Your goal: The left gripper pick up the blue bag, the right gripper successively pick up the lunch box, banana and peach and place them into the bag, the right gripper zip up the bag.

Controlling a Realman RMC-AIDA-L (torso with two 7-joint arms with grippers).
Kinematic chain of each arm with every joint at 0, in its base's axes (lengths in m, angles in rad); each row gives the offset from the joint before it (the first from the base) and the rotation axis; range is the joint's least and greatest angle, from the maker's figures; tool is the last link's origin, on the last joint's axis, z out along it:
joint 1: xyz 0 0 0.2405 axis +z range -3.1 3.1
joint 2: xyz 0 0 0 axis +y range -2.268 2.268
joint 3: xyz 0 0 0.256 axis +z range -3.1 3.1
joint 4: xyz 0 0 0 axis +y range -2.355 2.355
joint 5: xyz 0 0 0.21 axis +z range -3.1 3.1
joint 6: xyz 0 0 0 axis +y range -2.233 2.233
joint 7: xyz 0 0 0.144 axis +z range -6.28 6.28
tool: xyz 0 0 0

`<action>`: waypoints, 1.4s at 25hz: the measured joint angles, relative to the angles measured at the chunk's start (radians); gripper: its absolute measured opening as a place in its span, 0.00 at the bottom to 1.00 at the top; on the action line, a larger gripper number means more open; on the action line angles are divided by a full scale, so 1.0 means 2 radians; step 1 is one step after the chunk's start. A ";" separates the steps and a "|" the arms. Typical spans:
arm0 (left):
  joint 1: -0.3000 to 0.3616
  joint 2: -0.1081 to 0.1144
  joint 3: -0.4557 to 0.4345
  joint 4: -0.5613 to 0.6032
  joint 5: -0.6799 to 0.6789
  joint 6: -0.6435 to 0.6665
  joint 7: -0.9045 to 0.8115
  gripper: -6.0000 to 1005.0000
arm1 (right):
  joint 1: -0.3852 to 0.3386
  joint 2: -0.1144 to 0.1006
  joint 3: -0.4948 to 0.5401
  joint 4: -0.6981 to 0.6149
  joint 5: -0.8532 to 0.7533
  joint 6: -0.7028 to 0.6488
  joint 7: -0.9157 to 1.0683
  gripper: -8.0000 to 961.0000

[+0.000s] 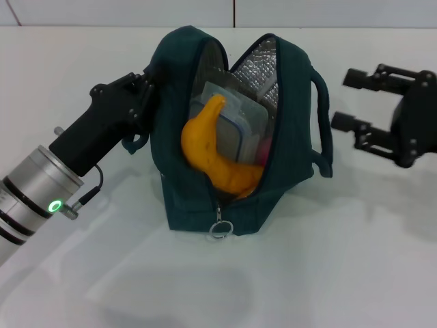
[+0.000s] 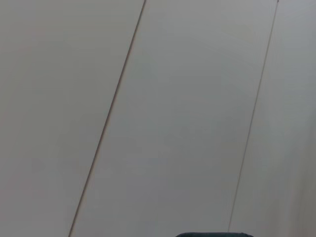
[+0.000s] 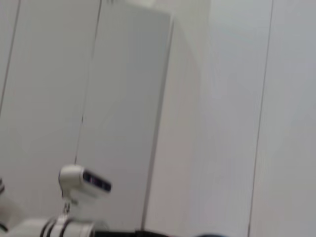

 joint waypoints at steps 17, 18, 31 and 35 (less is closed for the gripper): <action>-0.009 -0.001 0.000 -0.001 0.004 -0.008 -0.002 0.04 | 0.126 0.008 -0.330 0.023 0.200 0.142 0.070 0.53; -0.009 -0.001 0.000 -0.001 0.004 -0.008 -0.002 0.04 | 0.121 0.008 -0.336 0.010 0.201 0.173 0.085 0.53; -0.006 0.001 0.001 -0.001 0.004 -0.007 -0.003 0.04 | 0.008 0.005 -0.237 -0.109 0.217 0.239 0.128 0.50; -0.007 0.001 0.001 -0.001 0.004 -0.008 -0.002 0.04 | 0.012 0.001 -0.234 -0.096 0.190 0.143 0.124 0.49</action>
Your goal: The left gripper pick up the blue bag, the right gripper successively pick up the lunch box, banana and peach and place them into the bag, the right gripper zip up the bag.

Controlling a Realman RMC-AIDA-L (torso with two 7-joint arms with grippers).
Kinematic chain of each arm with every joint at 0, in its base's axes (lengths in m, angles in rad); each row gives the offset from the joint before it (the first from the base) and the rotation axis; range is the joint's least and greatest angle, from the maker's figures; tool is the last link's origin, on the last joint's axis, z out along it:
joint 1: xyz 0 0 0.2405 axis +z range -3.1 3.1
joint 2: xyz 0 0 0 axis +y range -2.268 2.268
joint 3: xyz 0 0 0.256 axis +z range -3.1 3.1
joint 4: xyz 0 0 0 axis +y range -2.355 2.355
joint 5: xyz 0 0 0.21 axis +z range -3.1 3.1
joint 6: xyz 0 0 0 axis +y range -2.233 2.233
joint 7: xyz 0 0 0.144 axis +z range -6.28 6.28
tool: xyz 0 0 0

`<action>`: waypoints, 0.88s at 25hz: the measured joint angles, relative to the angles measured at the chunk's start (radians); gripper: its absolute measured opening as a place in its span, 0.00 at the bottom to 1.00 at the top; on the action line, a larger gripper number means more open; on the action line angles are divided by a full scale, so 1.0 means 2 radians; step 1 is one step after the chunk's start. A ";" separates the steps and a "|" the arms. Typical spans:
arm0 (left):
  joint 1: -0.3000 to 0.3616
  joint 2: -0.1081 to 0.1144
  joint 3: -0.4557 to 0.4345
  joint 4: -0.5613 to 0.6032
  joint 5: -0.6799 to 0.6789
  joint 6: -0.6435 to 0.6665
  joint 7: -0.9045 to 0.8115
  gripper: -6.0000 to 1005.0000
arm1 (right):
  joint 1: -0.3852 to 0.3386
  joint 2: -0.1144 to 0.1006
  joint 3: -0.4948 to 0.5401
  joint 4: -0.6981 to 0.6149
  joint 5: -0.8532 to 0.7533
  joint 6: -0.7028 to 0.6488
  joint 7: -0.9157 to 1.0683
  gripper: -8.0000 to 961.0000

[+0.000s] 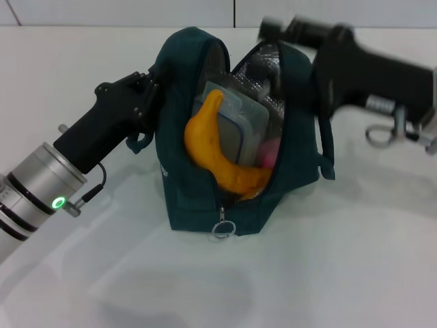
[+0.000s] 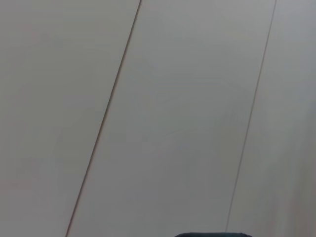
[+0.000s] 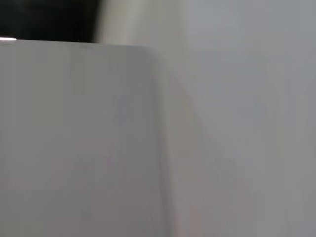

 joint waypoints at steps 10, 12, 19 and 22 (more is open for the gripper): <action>-0.003 0.000 0.000 0.000 -0.001 0.000 0.001 0.04 | 0.055 0.004 -0.007 0.025 -0.108 -0.012 0.058 0.47; -0.004 0.000 0.000 0.000 0.000 0.000 0.001 0.04 | 0.069 0.005 -0.045 0.035 -0.108 0.044 0.058 0.47; -0.002 -0.001 0.000 0.000 0.000 0.000 0.001 0.04 | 0.066 0.006 -0.082 0.023 -0.097 0.156 0.058 0.47; -0.001 -0.001 0.000 0.000 0.000 0.000 0.001 0.04 | 0.061 0.006 -0.081 0.021 -0.084 0.187 0.061 0.46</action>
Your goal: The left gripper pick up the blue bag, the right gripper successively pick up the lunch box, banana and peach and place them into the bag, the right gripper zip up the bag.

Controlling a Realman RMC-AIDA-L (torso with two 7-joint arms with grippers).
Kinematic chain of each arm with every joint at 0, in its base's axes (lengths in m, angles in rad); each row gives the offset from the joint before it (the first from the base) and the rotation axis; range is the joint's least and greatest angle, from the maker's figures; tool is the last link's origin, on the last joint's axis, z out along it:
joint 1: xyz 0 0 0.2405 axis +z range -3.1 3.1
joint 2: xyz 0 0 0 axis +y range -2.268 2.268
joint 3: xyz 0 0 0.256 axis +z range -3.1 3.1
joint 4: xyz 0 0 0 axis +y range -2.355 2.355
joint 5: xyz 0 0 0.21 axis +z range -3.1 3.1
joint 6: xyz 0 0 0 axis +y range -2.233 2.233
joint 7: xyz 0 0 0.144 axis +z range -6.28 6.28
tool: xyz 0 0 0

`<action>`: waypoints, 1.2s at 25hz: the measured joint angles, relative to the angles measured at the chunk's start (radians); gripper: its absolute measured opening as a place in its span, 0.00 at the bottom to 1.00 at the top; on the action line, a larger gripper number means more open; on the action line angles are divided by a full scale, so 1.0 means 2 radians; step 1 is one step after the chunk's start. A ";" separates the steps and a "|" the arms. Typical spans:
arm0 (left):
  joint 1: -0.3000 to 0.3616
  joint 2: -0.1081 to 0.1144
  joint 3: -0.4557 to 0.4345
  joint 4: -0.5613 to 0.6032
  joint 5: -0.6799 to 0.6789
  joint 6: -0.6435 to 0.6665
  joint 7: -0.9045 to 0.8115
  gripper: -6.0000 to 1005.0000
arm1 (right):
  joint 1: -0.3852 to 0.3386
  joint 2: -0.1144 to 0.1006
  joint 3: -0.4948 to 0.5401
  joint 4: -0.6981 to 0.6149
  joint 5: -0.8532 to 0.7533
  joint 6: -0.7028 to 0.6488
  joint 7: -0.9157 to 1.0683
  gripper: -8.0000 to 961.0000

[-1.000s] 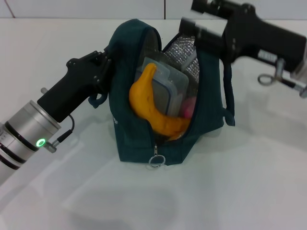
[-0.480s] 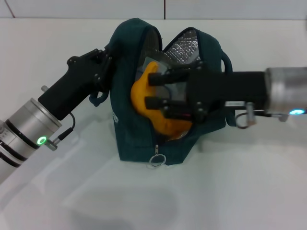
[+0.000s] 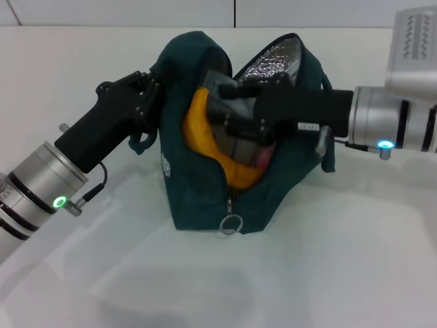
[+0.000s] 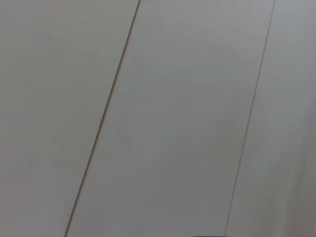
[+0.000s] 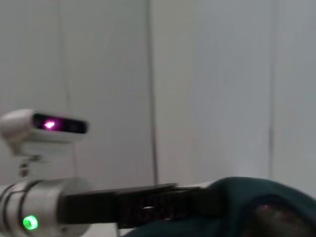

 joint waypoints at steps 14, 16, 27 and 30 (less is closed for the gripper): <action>0.001 0.001 0.000 0.000 0.001 0.034 -0.013 0.04 | -0.052 -0.006 0.122 -0.012 0.017 -0.113 -0.021 0.46; -0.001 0.001 0.000 0.000 0.003 0.033 -0.021 0.04 | -0.054 -0.007 0.131 -0.008 0.015 -0.107 -0.024 0.46; -0.004 0.001 0.001 0.003 0.019 0.033 -0.031 0.04 | 0.023 -0.001 0.068 0.034 0.014 0.007 -0.033 0.45; -0.004 0.001 0.001 0.004 0.019 0.034 -0.048 0.04 | 0.036 -0.001 0.043 0.040 0.014 0.010 -0.033 0.45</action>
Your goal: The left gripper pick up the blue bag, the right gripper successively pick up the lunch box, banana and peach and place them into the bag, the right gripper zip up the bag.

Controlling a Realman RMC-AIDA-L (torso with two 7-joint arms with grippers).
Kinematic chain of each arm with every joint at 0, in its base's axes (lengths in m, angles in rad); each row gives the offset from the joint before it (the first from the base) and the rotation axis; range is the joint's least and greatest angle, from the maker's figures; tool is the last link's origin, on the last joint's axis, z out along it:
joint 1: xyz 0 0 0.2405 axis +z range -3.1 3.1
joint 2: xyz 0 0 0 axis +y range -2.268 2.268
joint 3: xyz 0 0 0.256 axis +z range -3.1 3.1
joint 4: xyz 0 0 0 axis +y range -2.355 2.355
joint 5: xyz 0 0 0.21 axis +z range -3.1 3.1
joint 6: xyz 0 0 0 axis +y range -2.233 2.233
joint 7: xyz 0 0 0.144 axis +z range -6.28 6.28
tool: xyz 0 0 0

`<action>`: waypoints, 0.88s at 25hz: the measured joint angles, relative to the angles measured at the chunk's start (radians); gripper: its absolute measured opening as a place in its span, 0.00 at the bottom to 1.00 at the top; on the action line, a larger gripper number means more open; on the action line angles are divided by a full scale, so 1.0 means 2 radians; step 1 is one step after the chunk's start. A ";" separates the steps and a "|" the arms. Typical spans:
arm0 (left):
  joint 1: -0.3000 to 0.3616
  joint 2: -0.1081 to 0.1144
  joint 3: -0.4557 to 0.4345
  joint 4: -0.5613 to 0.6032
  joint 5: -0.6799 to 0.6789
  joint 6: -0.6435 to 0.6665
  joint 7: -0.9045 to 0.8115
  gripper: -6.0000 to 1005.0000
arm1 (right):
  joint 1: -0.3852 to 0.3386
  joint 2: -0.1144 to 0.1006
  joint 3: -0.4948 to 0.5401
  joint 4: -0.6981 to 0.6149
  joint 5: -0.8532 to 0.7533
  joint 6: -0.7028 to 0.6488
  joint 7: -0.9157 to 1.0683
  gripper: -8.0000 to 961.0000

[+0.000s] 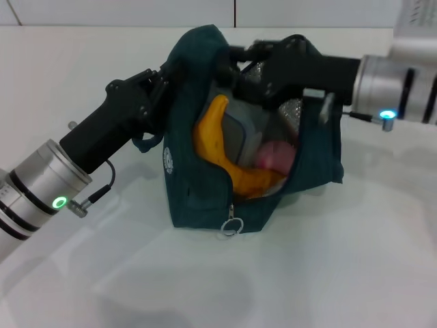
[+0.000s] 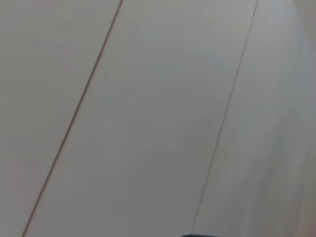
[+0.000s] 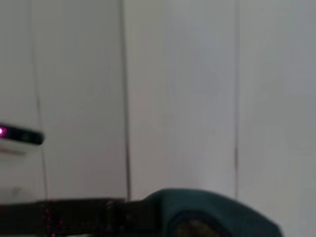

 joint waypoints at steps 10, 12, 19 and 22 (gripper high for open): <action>-0.005 0.006 0.000 0.015 0.029 0.001 -0.101 0.04 | -0.003 0.000 -0.015 -0.001 0.002 0.014 -0.002 0.45; -0.004 0.007 0.000 0.025 0.038 -0.001 -0.122 0.04 | -0.005 0.000 -0.015 0.000 0.003 0.013 -0.002 0.45; -0.002 0.007 -0.002 0.034 0.042 -0.003 -0.157 0.04 | -0.034 -0.003 -0.014 -0.026 0.001 0.003 -0.003 0.44; -0.004 0.006 -0.002 0.034 0.042 -0.002 -0.167 0.04 | -0.035 -0.003 -0.018 -0.027 0.000 0.003 -0.006 0.44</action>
